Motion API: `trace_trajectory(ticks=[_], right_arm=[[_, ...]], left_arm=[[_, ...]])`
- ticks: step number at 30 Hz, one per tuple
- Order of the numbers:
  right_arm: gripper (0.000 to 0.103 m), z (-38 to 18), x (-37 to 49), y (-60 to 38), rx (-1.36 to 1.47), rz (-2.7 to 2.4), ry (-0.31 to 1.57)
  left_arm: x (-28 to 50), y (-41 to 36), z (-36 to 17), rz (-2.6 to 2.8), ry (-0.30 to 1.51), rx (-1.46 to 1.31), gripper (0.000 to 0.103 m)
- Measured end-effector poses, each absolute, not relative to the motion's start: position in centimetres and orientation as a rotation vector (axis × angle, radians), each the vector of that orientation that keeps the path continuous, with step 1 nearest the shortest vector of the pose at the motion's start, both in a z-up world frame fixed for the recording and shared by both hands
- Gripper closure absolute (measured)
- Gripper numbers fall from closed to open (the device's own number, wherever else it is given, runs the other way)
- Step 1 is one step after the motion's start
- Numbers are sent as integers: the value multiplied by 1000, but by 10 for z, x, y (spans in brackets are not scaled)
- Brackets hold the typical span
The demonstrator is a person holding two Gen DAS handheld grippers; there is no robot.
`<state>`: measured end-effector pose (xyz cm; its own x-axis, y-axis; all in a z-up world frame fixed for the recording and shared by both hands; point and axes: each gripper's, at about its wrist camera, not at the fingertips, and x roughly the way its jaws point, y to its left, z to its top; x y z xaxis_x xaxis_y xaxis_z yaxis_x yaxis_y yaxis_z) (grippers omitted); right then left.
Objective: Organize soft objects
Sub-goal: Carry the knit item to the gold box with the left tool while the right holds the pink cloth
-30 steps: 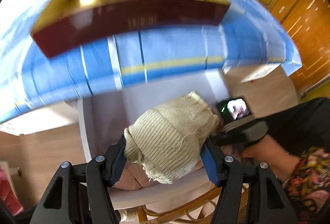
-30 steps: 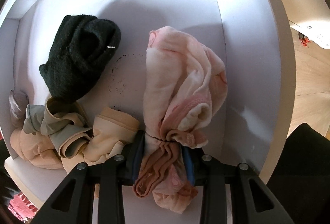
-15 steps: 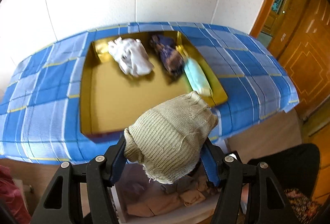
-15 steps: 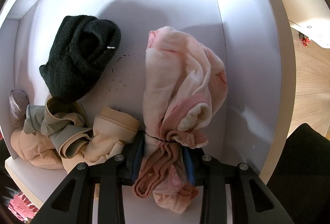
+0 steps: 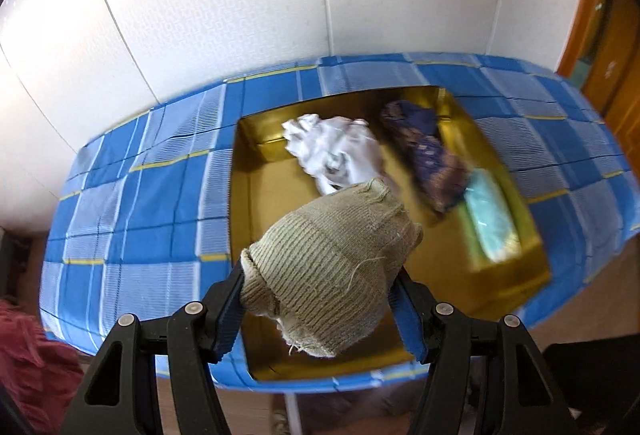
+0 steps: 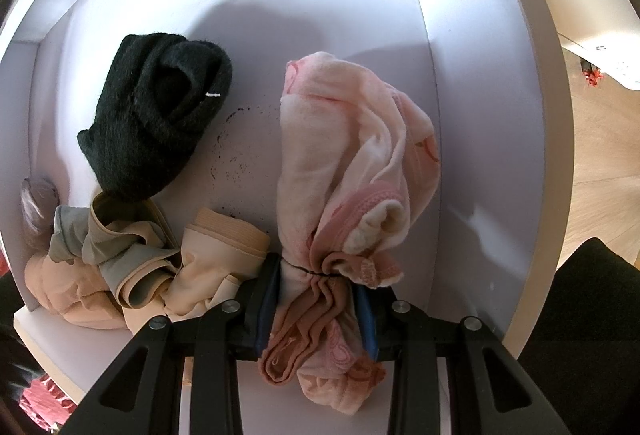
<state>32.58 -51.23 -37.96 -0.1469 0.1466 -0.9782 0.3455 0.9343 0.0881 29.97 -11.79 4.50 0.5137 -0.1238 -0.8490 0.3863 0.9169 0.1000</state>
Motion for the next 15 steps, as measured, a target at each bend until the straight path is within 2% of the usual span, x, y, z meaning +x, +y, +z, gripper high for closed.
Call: trace_trajectory(ticks=[15], right_arm=[[68, -381, 324, -524, 426, -174, 1717]], left_arm=[[384, -129, -2, -188, 1102, 353, 38]])
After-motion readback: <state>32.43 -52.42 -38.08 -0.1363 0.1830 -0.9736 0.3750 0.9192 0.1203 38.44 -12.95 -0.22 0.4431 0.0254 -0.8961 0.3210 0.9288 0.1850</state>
